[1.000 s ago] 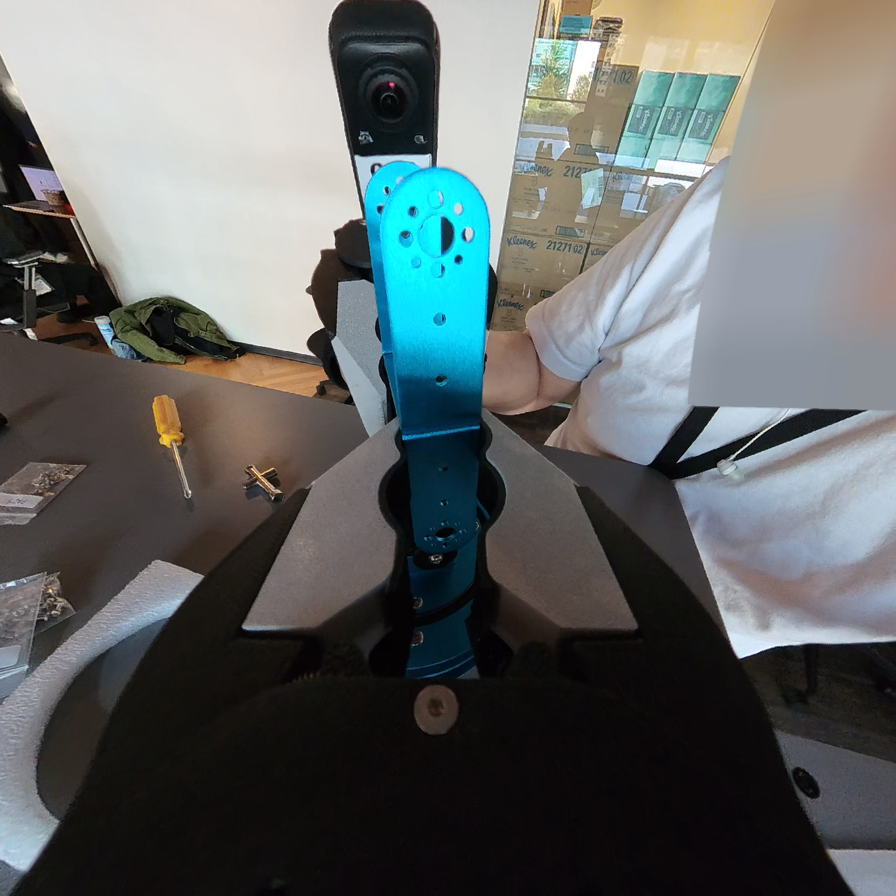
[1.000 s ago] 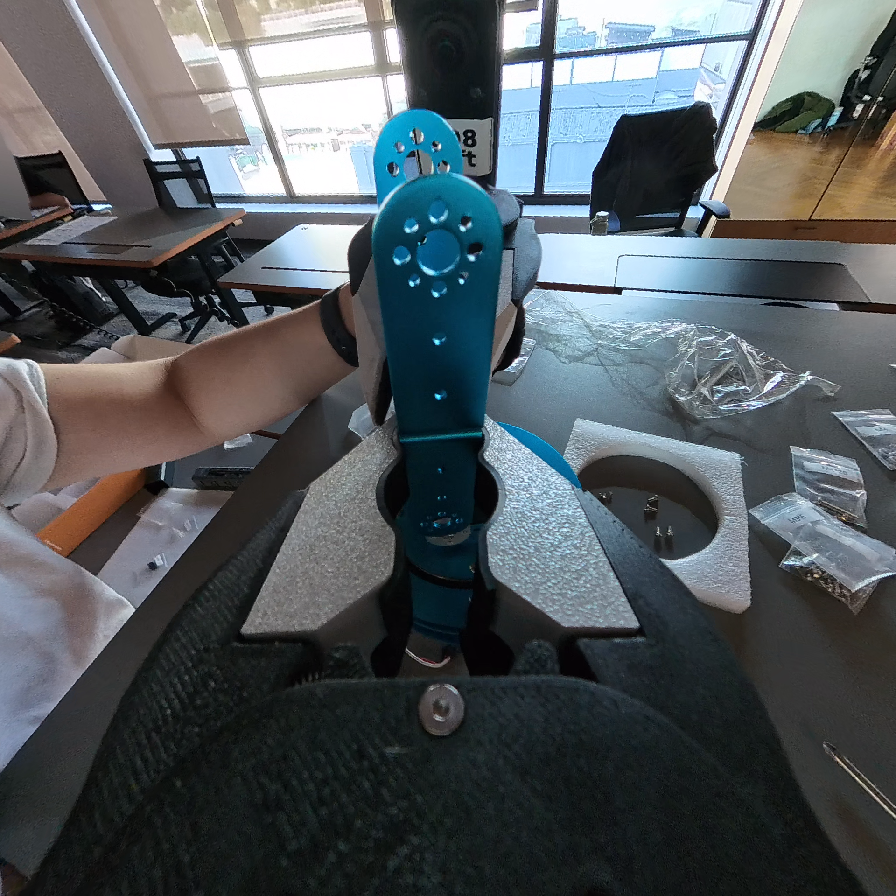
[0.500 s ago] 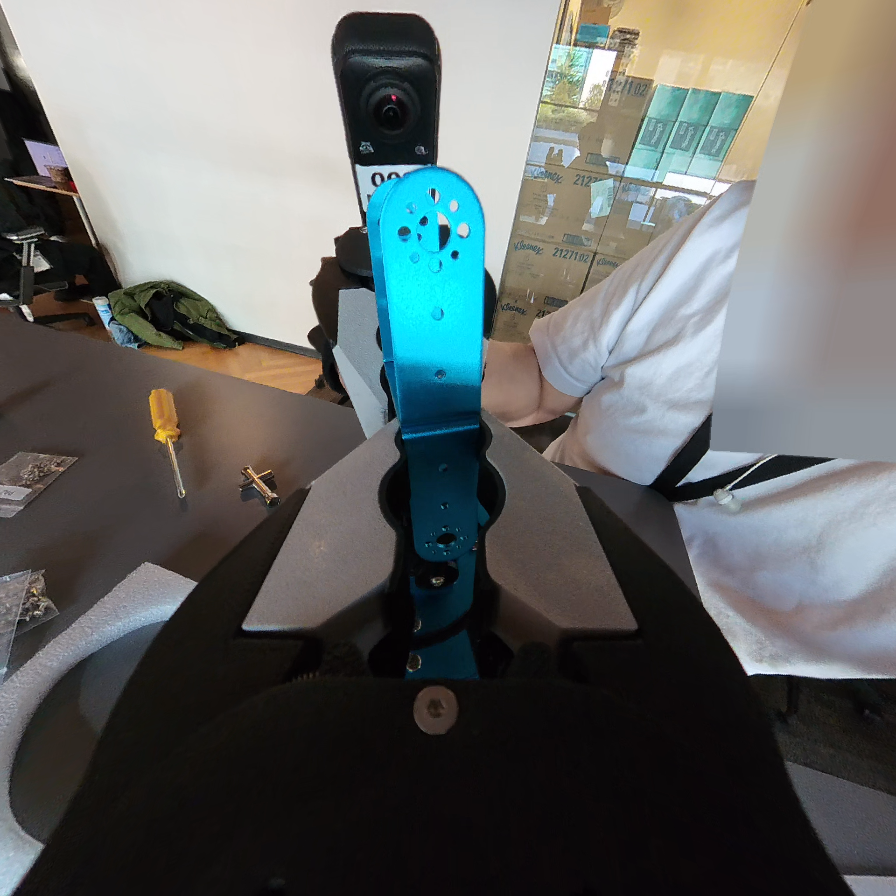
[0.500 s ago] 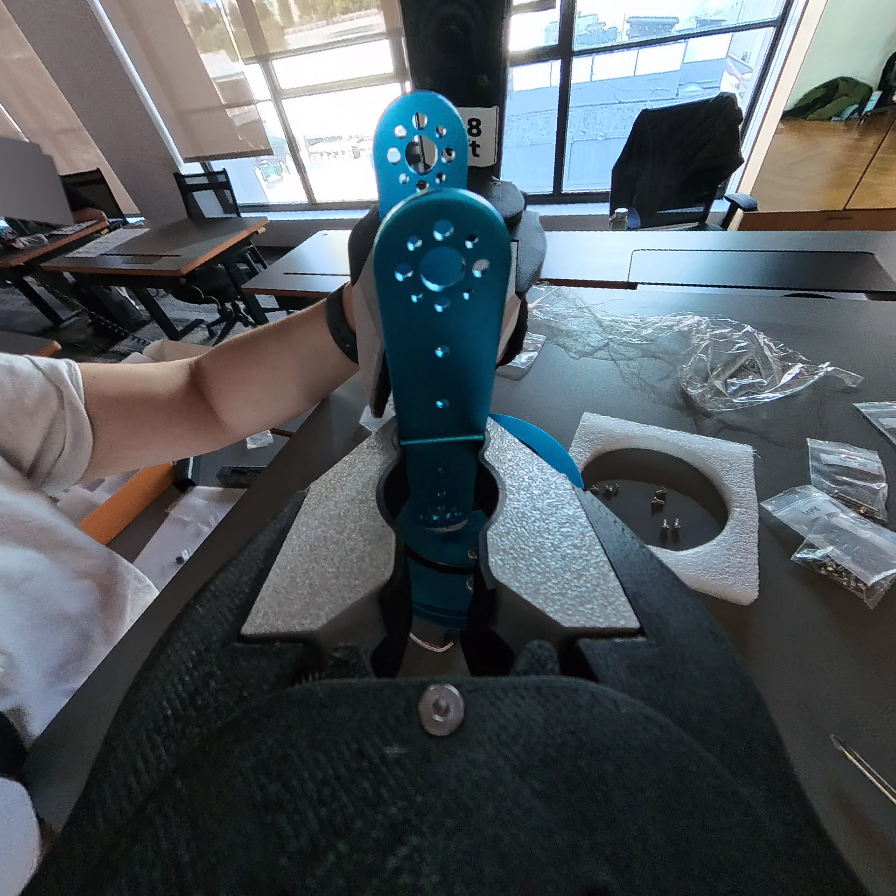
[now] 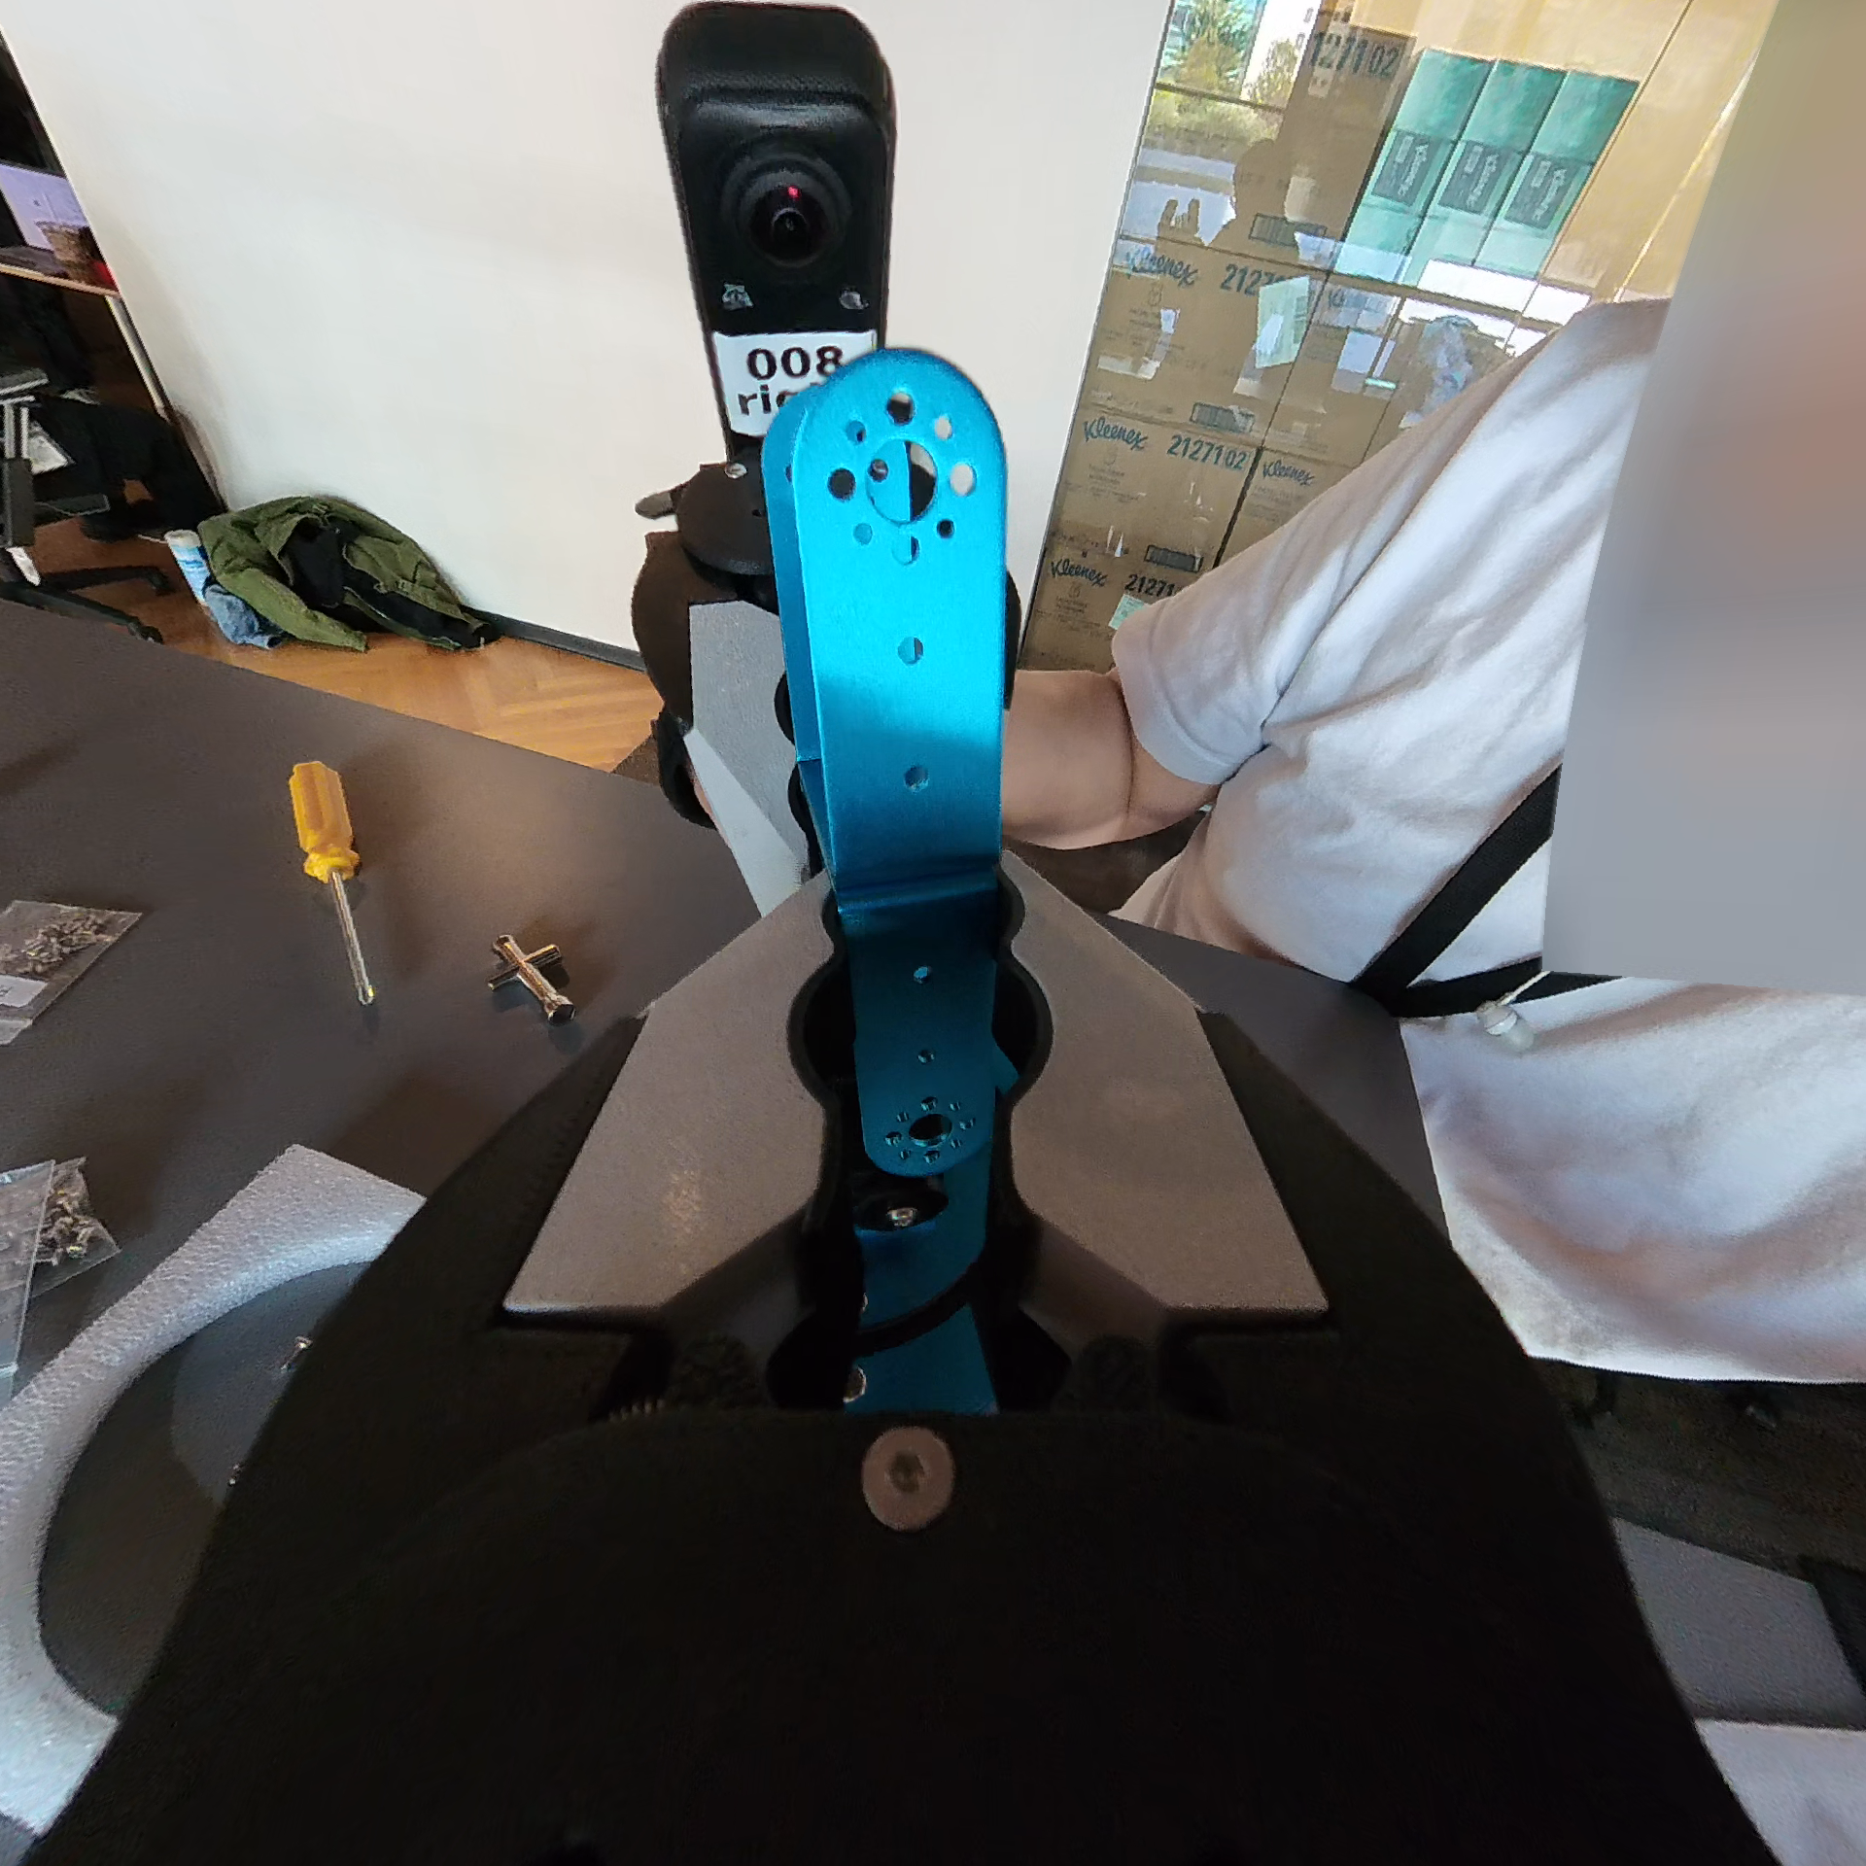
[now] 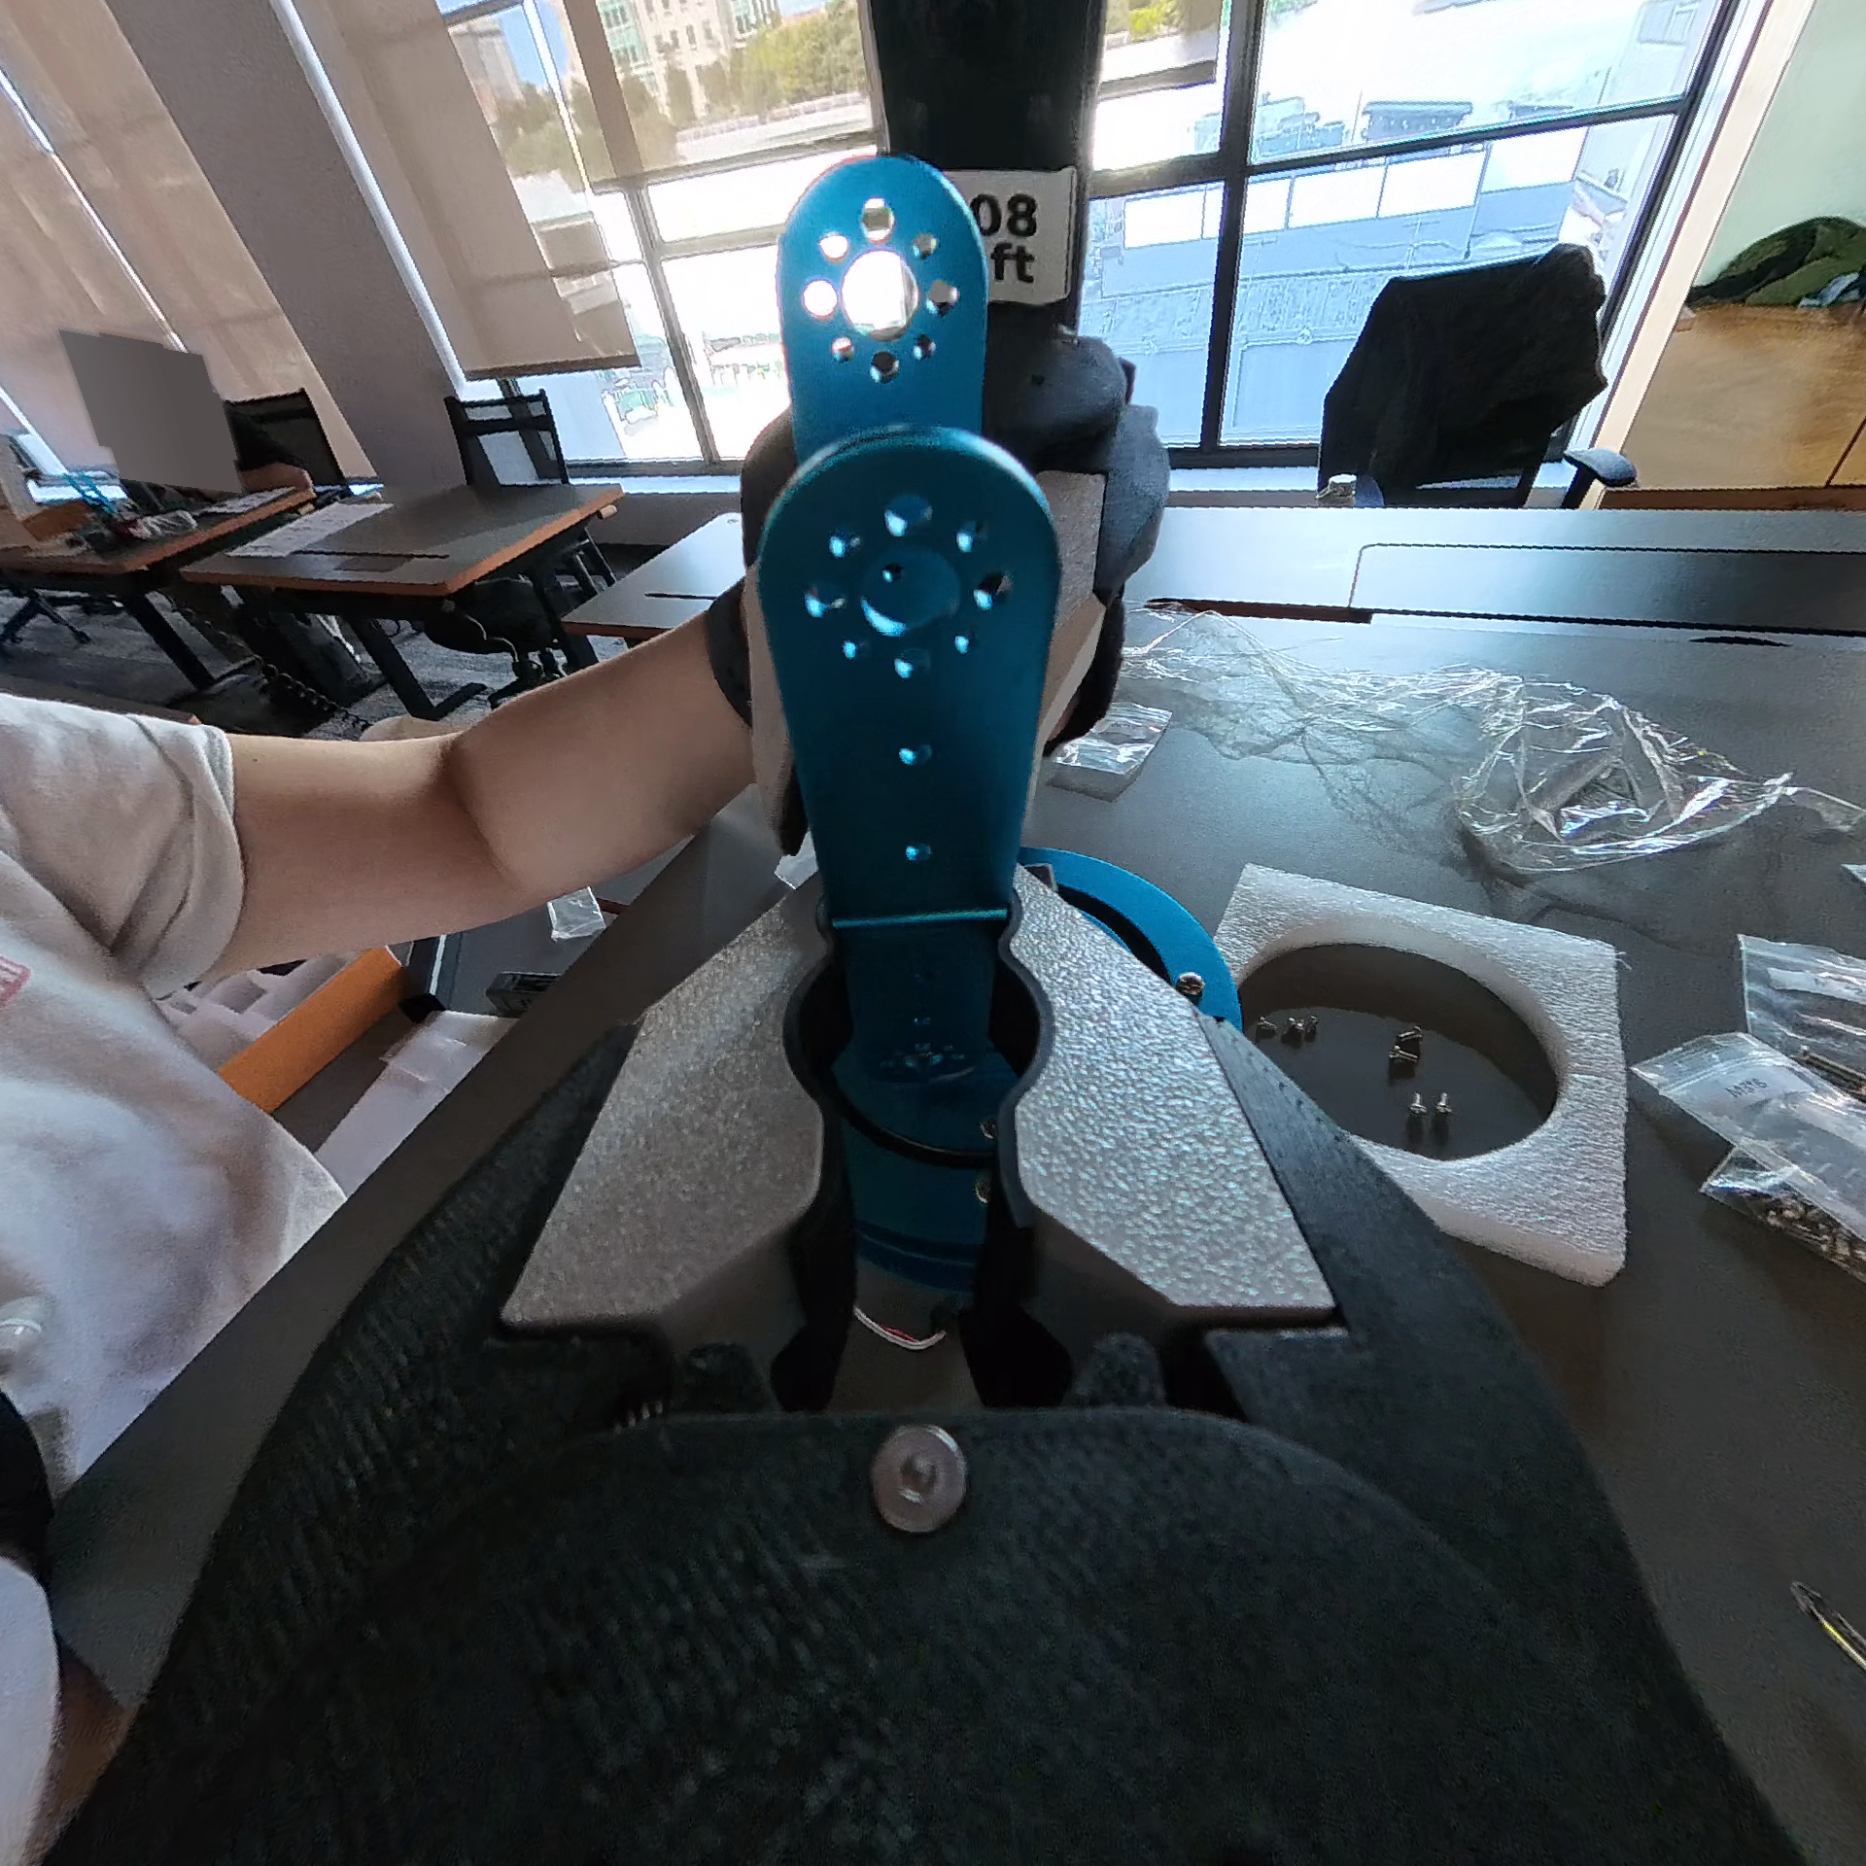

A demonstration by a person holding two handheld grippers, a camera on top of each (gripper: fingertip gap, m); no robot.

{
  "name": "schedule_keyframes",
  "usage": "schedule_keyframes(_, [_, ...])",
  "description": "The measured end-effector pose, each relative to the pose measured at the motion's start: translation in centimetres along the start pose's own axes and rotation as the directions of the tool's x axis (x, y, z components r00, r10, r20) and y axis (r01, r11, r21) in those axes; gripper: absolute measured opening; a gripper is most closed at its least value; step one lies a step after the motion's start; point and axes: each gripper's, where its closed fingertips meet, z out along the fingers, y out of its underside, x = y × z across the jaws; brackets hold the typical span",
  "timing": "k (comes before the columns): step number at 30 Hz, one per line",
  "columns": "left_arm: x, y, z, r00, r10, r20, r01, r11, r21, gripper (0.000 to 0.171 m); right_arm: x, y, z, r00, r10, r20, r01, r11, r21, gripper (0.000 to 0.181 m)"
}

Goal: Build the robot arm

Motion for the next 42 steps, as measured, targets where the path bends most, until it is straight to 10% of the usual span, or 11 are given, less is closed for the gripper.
schedule_keyframes(28, [0.4,0.2,-1.6,1.0,-0.001,-0.021,0.001,1.0,0.021,0.023,-0.1,-0.5,1.0,0.996,-0.025,-0.089,0.023,0.999,-0.022,0.022])
schedule_keyframes(42, [-0.6,2.3,-4.6,0.981,-0.044,0.189,0.025,0.995,0.1,0.035,0.1,-0.1,0.7,0.998,0.003,-0.061,-0.001,0.999,0.038,0.022])
